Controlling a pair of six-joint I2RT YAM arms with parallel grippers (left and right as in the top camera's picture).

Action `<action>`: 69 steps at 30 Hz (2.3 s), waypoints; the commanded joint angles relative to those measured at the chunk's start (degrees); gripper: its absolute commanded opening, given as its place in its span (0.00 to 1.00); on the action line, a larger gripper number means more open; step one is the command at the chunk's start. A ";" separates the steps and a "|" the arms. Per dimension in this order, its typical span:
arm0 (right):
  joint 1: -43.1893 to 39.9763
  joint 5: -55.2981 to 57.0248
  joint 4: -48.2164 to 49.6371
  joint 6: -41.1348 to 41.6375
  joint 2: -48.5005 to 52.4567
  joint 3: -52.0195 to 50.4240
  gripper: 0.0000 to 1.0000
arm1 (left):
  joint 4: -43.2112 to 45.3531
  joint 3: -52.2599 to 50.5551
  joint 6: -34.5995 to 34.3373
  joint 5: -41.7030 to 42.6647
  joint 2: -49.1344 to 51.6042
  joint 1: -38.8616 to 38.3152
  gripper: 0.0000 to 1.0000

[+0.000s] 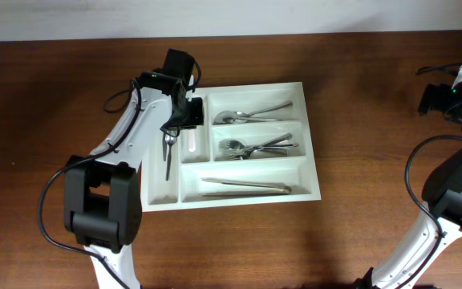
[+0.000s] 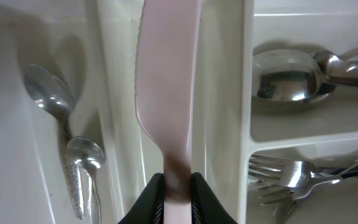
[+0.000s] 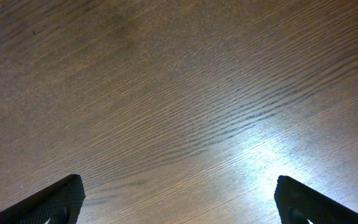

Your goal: Pack container

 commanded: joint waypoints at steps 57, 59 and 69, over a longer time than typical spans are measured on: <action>0.22 -0.11 0.15 0.50 -0.68 -0.20 0.98 | -39.08 28.63 -1.40 -29.94 -21.57 3.69 0.99; 0.22 -0.11 0.15 0.50 -0.68 -0.20 0.99 | -41.59 26.18 -6.34 -33.18 -23.34 3.69 0.99; 0.22 -0.11 0.15 0.50 -0.68 -0.20 0.99 | -31.06 -4.68 -11.28 -25.29 -46.45 3.67 0.99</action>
